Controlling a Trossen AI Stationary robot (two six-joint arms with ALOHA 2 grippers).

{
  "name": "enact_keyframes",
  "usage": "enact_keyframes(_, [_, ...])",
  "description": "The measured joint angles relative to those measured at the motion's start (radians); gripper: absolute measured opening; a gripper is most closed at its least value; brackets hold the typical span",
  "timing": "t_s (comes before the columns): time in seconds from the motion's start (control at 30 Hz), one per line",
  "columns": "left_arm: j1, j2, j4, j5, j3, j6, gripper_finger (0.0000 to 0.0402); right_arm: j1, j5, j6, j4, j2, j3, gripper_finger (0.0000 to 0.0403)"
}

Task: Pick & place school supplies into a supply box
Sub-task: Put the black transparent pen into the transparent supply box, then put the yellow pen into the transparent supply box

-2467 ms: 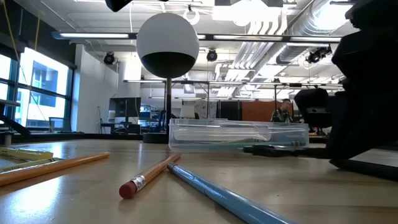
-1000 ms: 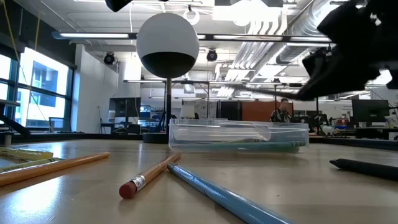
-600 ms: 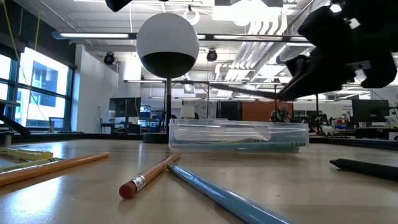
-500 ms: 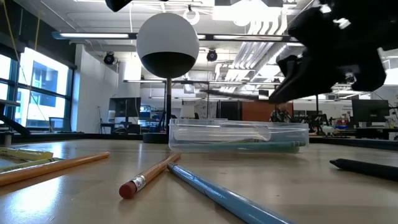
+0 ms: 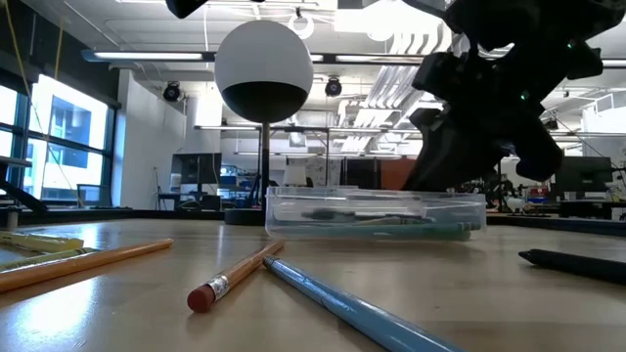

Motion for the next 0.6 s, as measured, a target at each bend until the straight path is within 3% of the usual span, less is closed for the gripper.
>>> enact_keyframes(0.23, [0.0, 0.0, 0.0, 0.0, 0.0, 0.0, 0.0172, 0.014, 0.002, 0.001, 0.013, -0.001, 0.0, 0.0103])
enact_keyframes(0.53, [0.0, 0.0, 0.003, -0.003, 0.0, 0.003, 0.0172, 0.068, 0.003, 0.002, 0.022, -0.047, 0.0, 0.0107])
enact_keyframes(0.6, [0.002, 0.001, 0.024, -0.044, 0.0, 0.051, 0.0172, 0.082, 0.003, 0.0, 0.022, -0.083, 0.0, 0.0108])
